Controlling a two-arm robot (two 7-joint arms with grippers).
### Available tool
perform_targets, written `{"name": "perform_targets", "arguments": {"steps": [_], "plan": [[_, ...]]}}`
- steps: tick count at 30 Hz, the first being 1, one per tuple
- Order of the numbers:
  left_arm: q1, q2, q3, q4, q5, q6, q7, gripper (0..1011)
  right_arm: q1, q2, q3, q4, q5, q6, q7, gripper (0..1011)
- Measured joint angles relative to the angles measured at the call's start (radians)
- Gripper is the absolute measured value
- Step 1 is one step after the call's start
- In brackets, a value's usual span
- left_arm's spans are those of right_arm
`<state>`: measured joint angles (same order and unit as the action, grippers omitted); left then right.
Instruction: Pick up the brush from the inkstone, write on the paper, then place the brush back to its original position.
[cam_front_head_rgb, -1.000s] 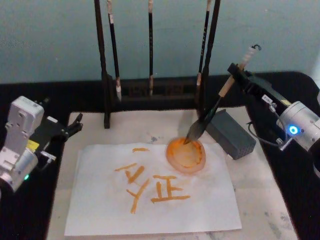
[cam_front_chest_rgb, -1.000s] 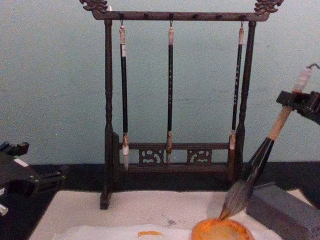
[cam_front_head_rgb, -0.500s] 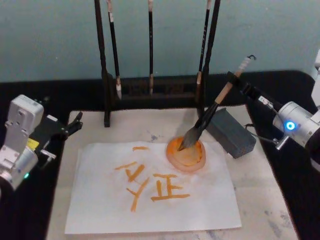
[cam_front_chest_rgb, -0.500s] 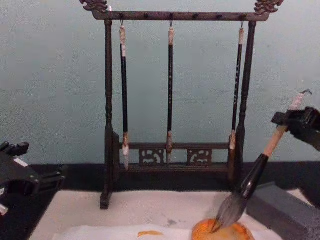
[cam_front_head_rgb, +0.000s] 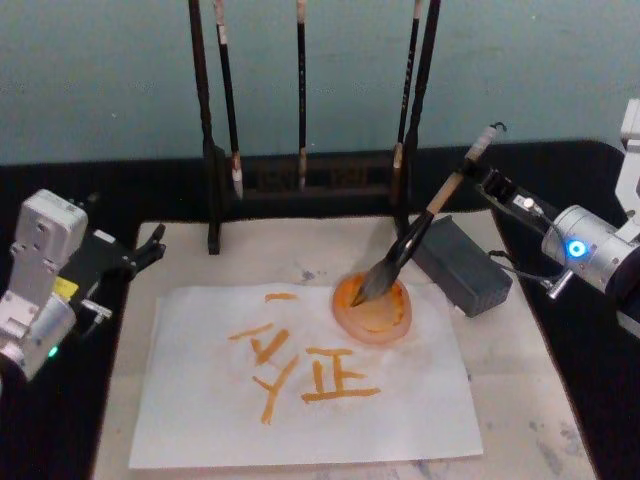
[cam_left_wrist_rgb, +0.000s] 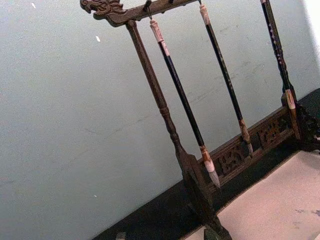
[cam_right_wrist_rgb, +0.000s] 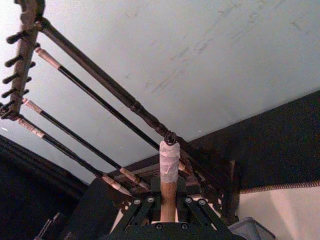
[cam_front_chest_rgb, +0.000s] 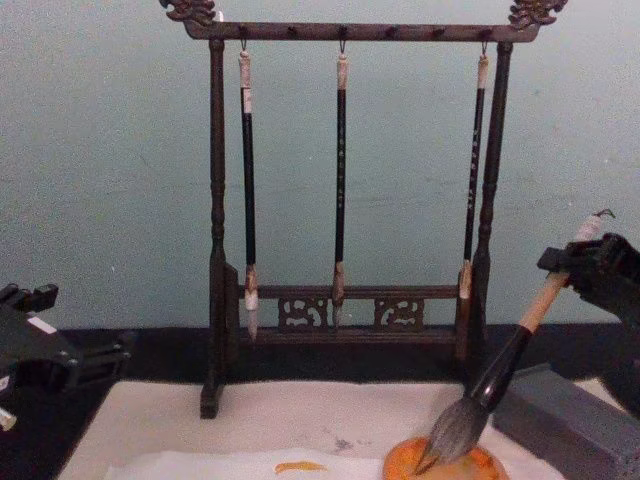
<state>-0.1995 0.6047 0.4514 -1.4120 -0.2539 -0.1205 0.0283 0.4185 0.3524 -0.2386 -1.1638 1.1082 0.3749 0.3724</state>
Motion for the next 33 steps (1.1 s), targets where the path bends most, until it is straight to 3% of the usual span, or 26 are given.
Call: {"name": "perform_targets", "arguments": {"steps": [33], "plan": [[0.000,0.000,0.000,0.000,0.000,0.000,0.000,1010,-0.006,0.018,-0.038,0.019,0.083,-0.037,-0.052,177]]}}
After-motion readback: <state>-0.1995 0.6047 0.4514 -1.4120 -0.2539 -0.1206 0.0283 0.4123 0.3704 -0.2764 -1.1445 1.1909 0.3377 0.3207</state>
